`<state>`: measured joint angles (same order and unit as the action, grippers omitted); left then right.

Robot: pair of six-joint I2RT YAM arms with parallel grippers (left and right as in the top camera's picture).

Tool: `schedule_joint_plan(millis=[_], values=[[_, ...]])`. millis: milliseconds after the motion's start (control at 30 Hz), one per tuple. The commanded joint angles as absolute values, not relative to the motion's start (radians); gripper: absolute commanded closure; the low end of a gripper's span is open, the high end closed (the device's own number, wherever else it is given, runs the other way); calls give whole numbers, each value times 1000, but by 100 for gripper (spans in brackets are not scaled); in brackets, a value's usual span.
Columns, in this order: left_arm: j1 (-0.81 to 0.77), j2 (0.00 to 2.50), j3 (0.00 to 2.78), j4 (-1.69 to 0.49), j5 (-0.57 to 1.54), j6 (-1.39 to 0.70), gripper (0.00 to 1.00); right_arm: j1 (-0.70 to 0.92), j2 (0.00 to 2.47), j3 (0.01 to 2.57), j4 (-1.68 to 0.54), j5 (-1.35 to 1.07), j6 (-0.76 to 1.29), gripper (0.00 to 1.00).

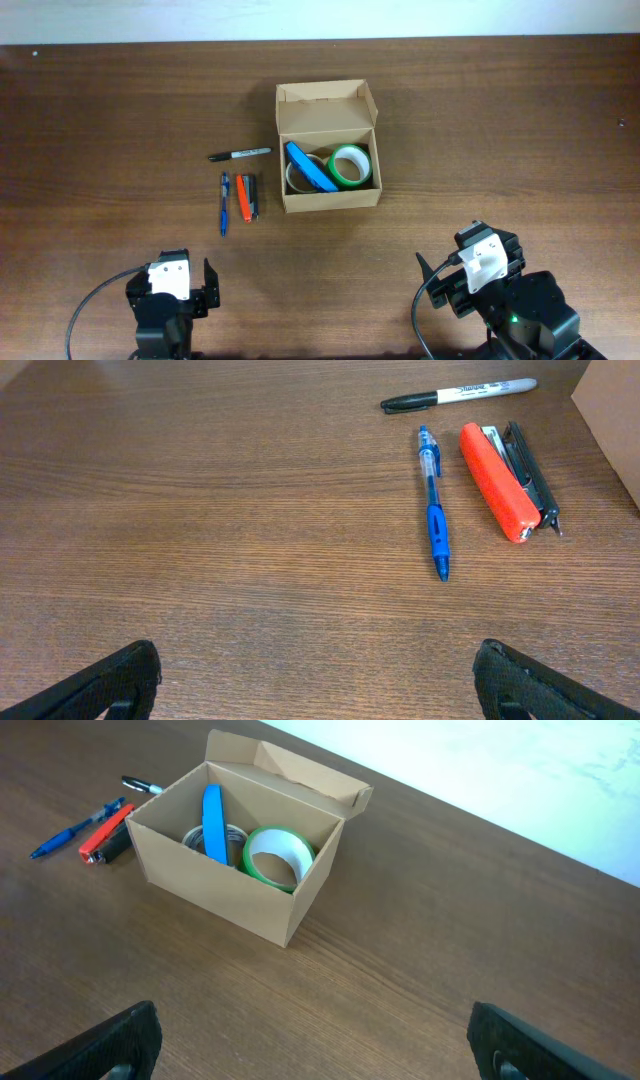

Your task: Pack container

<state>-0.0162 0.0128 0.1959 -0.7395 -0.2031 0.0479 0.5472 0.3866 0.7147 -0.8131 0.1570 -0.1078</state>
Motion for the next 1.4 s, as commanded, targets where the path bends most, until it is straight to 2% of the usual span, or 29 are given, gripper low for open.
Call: schedule_joint_plan(millis=[0,233,367,700,1133,1367], values=[[-10,6,189,-737,-214,38,0,542,377,706,-808,162,-96,1],[-10,15,192,-741,-214,38,0,542,377,706,-808,162,-96,1],[-10,103,249,-740,-151,38,0,542,377,706,-808,162,-96,1],[-10,575,639,-740,128,38,0,542,377,706,-808,162,-96,1],[-10,1203,1013,-740,189,38,1,542,377,706,-808,162,-96,1],[-17,1454,1131,-740,261,37,0,542,377,706,-808,162,-96,1]])
